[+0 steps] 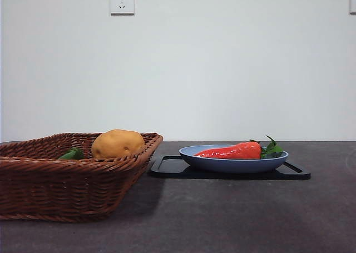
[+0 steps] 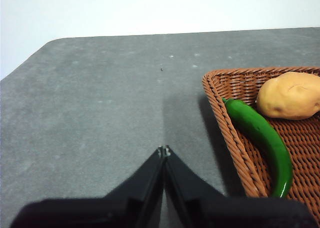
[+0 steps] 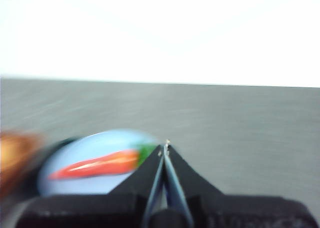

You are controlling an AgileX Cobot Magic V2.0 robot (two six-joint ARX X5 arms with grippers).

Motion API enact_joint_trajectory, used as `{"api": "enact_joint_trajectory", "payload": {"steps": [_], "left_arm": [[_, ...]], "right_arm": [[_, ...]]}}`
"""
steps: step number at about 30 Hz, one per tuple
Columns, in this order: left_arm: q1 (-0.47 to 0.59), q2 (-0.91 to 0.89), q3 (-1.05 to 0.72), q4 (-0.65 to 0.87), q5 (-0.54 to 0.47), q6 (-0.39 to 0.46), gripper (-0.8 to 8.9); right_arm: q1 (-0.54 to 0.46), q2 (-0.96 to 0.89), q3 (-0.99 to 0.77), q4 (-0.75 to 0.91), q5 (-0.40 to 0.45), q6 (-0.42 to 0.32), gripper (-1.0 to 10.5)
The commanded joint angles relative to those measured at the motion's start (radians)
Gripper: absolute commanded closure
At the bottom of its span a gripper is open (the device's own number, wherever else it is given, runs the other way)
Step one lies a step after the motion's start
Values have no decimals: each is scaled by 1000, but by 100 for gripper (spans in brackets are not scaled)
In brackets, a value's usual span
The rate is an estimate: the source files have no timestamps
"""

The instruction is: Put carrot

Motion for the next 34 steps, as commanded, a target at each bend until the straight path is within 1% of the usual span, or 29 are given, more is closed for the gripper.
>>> {"api": "enact_joint_trajectory", "payload": {"steps": [1, 4, 6, 11, 14, 19, 34], "left_arm": [[3, -5, -8, 5, 0, -6, 805], [3, -5, -8, 5, 0, -6, 805], [3, -5, -8, 5, 0, -6, 805], [3, -5, -8, 5, 0, -6, 805], [3, -5, -8, 5, 0, -6, 805], [3, -5, -8, 5, 0, -6, 805], [3, -5, -8, 5, 0, -6, 805]], "right_arm": [[-132, -57, -60, 6, -73, -11, 943], [-208, -104, -129, 12, -158, -11, 943], [-234, -124, -185, 37, -199, -11, 943], [-253, -153, -313, 114, -279, 8, 943], [-254, -160, -352, 116, -299, 8, 943], [-254, -171, -379, 115, -296, 7, 943], [-254, -169, -385, 108, -295, 7, 943]]}}
